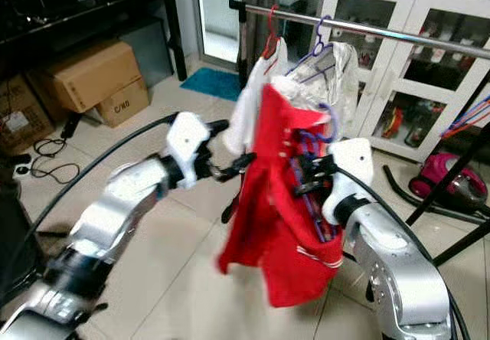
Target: Hang hanger
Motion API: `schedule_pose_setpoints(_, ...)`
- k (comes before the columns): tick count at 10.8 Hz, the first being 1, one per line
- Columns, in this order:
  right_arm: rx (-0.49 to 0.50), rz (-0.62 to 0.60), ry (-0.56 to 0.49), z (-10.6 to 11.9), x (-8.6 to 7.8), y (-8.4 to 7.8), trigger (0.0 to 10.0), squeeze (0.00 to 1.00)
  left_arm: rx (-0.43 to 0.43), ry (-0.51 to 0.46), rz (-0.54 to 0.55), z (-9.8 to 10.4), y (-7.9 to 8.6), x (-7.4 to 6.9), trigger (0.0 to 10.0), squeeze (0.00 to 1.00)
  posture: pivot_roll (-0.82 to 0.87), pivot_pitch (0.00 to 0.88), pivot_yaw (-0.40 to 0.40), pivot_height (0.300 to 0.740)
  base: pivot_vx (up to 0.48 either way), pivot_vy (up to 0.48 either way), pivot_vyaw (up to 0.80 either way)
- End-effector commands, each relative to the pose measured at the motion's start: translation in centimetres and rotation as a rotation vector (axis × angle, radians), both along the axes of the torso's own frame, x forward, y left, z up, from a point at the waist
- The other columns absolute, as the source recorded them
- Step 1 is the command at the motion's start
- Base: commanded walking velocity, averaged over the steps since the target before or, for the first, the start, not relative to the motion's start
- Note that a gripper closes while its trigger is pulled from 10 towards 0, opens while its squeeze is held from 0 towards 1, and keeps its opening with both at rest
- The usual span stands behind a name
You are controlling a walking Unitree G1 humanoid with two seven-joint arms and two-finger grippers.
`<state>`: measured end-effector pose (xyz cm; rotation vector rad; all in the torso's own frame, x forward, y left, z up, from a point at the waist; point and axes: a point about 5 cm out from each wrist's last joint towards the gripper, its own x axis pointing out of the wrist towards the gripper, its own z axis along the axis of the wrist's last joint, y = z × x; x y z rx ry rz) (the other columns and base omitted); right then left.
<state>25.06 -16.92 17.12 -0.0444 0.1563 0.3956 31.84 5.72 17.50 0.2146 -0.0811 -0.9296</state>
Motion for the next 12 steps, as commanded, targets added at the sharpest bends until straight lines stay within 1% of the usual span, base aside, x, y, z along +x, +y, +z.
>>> schedule_pose_setpoints(1, 0.029, 0.099, -0.076, 1.8, -0.2, 1.4, 10.0, 0.00, 0.022, -0.041, -0.028, 0.3, -1.0, 0.4, 10.0, 0.00, 0.00, 0.000, 0.007, 0.740, 0.000, 0.000, 0.00)
schedule_pose_setpoints(2, 0.055, 0.151, -0.081, 2.0, -0.4, 2.2, 10.0, 0.00, 0.025, -0.056, -0.024, 0.3, -1.6, 0.7, 10.0, 0.00, 0.00, 0.000, 0.005, 0.740, 0.000, 0.000, 0.00)
schedule_pose_setpoints(3, 0.077, 0.203, -0.083, 2.2, -0.7, 2.8, 10.0, 0.00, 0.030, -0.082, 0.016, 0.5, -2.0, 1.4, 10.0, 0.00, 0.00, 0.000, -0.001, 0.740, 0.000, 0.000, 0.00)
schedule_pose_setpoints(4, 0.081, 0.211, -0.084, 2.2, -0.7, 2.8, 10.0, 0.00, 0.028, -0.086, 0.023, 0.6, -2.0, 1.5, 10.0, 0.00, 0.00, 0.000, -0.001, 0.740, 0.000, 0.000, 0.00)
schedule_pose_setpoints(5, 0.089, 0.221, -0.085, 2.2, -0.8, 2.9, 10.0, 0.00, 0.023, -0.106, 0.071, 0.9, -2.0, 2.1, 2.5, 0.00, 0.00, 0.000, -0.003, 0.740, 0.000, 0.000, 0.00)
schedule_pose_setpoints(6, 0.096, 0.221, -0.089, 2.3, -0.7, 2.8, 10.0, 0.00, 0.016, -0.126, 0.108, 1.0, -1.9, 2.4, 0.0, 0.00, 0.00, 0.000, -0.004, 0.740, 0.000, 0.000, 0.00)
schedule_pose_setpoints(7, 0.103, 0.218, -0.094, 2.5, -0.6, 2.8, 10.0, 0.00, 0.011, -0.136, 0.121, 0.9, -1.8, 2.4, 0.0, 0.00, 0.00, 0.000, -0.004, 0.740, 0.000, 0.000, 0.00)
schedule_pose_setpoints(9, 0.108, 0.208, -0.095, 2.5, -0.4, 2.7, 10.0, 0.00, -0.012, -0.130, 0.110, 0.6, -2.1, 2.0, 0.0, 0.00, 0.00, 0.000, -0.007, 0.740, 0.000, 0.000, 0.00)
schedule_pose_setpoints(12, 0.114, 0.205, -0.101, 2.6, -0.3, 2.6, 10.0, 0.00, -0.023, -0.104, 0.169, 0.0, -2.0, 2.0, 0.0, 0.00, 0.00, 0.000, -0.009, 0.740, 0.000, 0.000, 0.00)
